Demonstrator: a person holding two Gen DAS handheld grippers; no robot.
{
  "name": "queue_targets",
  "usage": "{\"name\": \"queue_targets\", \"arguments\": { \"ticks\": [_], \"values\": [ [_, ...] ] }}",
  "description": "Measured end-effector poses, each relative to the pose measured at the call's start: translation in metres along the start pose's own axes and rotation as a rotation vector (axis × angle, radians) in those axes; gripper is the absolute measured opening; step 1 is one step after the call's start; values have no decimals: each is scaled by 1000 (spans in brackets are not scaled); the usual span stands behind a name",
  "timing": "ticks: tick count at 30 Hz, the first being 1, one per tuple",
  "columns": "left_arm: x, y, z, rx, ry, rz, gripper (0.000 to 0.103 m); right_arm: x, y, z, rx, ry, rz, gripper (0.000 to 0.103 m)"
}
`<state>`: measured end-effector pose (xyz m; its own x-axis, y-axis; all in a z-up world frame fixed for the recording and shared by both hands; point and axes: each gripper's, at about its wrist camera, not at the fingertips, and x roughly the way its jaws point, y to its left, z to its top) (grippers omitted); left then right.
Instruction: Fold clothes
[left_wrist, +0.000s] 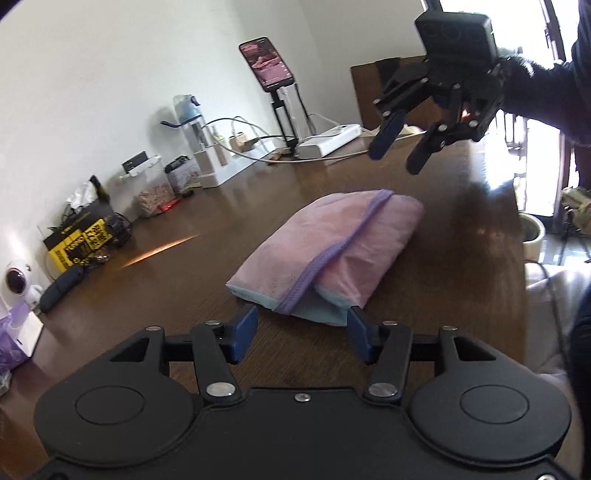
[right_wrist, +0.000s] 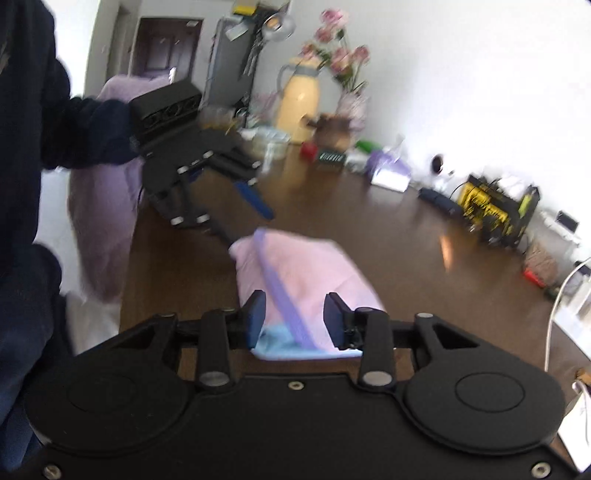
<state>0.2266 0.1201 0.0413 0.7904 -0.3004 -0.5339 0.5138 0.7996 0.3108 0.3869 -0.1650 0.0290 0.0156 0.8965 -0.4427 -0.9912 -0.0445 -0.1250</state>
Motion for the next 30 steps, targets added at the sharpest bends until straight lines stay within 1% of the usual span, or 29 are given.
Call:
{"name": "queue_targets", "arguments": {
  "ticks": [2,3,4,6,7,8,9,10,11,12,14,16,17,19,20,23,25,27,28,30],
  "values": [
    [1,-1,1,0,-22,16,68,12,6,6,-31,-14,-11,46],
    [3,-2,3,4,-29,13,68,20,9,8,-50,-20,-28,55],
    [5,-5,5,14,-36,2,68,27,11,10,-61,-22,-40,59],
    [10,-11,9,43,-56,-8,68,38,16,12,-68,-18,-39,59],
    [12,-14,11,54,-62,-12,68,43,17,13,-67,-9,-19,57],
    [14,-17,12,59,-62,-14,68,47,18,14,-65,-2,-10,51],
    [16,-19,12,65,-61,-16,68,49,20,16,-63,3,-7,34],
    [19,-22,12,72,-59,-16,68,52,22,17,-62,7,-4,31],
    [22,-25,12,83,-54,-10,68,54,24,19,-60,12,-2,22],
    [25,-28,12,94,-48,-4,68,56,25,20,-58,17,1,11],
    [28,-32,11,109,-40,0,68,56,33,20,-83,21,10,11],
    [31,-34,10,118,-33,-1,68,55,37,18,-82,49,38,12],
    [31,-34,10,116,-30,-3,68,55,40,17,-94,80,44,13],
    [32,-34,10,114,-25,-6,68,55,45,15,-116,102,35,16],
    [33,-34,11,115,-22,-4,68,52,46,15,-116,90,14,20],
    [35,-36,13,120,-13,-7,68,42,45,15,-79,50,-36,25],
    [36,-37,13,122,-8,-12,68,36,45,13,-59,37,-66,37],
    [37,-37,13,120,-2,-14,68,32,47,9,-47,41,-117,70],
    [37,-37,13,114,1,-15,68,34,48,9,-52,48,-119,71],
    [38,-36,14,100,6,-18,68,38,52,9,-67,64,-102,71]
  ]
}}
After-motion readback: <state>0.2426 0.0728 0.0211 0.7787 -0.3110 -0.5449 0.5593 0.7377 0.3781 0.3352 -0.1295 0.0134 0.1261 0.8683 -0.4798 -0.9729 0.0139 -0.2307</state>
